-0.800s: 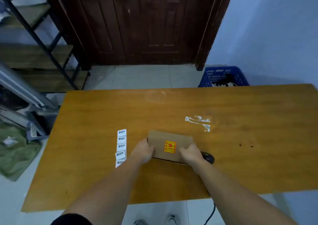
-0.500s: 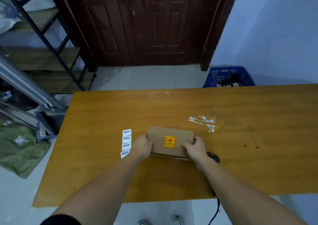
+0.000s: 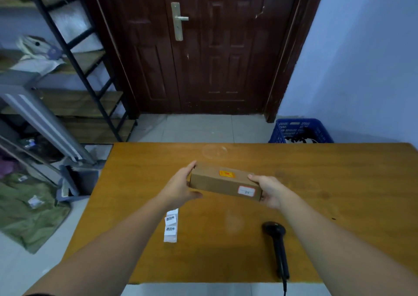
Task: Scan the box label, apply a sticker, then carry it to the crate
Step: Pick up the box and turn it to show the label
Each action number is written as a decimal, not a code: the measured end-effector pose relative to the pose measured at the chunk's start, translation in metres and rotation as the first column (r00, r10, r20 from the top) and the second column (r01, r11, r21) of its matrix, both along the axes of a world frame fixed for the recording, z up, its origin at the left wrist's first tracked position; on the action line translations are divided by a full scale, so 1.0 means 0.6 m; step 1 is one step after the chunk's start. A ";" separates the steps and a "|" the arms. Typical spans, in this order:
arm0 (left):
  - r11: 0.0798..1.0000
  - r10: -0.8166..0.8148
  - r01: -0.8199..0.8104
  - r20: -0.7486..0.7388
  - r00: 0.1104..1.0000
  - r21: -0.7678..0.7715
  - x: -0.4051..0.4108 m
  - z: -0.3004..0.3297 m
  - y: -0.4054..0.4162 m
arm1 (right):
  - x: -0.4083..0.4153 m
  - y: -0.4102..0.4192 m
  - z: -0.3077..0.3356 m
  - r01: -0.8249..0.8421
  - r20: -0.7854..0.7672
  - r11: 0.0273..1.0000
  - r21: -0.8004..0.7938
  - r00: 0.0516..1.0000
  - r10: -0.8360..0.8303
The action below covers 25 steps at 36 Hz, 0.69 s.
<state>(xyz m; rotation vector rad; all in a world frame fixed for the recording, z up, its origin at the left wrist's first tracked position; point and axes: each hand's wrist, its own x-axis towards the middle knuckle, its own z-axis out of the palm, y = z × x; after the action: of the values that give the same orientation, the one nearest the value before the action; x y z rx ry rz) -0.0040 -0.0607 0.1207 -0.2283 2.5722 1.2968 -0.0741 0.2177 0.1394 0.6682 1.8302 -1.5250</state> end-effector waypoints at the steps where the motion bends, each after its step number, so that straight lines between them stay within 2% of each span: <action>1: 0.999 0.001 -0.005 -0.084 0.996 -0.045 0.003 -0.006 0.000 | 0.005 0.000 0.001 -0.014 0.020 1.000 -0.003 1.000 0.015; 3: 0.993 0.002 -0.026 -0.204 0.979 -0.112 0.009 -0.020 -0.005 | 0.014 0.001 0.002 -0.031 0.052 0.999 -0.037 0.998 0.033; 4: 0.994 0.018 -0.040 -0.205 0.979 -0.104 0.012 -0.024 -0.009 | 0.017 0.003 0.002 -0.022 0.058 0.997 -0.073 0.998 0.027; 8: 0.998 0.038 -0.041 -0.061 0.997 -0.043 0.029 -0.022 -0.026 | 0.021 0.021 0.003 0.015 -0.003 0.970 -0.242 1.000 -0.016; 12: 0.995 0.052 -0.058 0.077 0.996 0.076 0.041 -0.005 -0.037 | 0.024 0.037 0.014 -0.177 -0.184 0.966 -0.188 0.973 0.142; 16: 0.992 0.015 -0.030 0.119 0.993 0.120 0.053 0.014 -0.044 | 0.032 0.050 0.015 -0.346 -0.279 0.937 -0.047 0.905 0.320; 21: 0.987 0.014 -0.043 0.184 0.983 0.157 0.060 0.017 -0.047 | 0.043 0.038 0.003 -0.344 -0.324 0.938 -0.048 0.893 0.311; 25: 0.977 0.083 -0.121 0.209 0.974 0.175 0.061 0.015 -0.046 | 0.049 0.031 -0.017 -0.316 -0.311 0.947 -0.064 0.908 0.282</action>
<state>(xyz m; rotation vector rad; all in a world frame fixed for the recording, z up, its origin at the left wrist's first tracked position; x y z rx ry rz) 0.0329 -0.0883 0.1297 -0.4371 2.2808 1.4607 -0.0446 0.2364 0.1292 0.0931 1.9386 -1.5671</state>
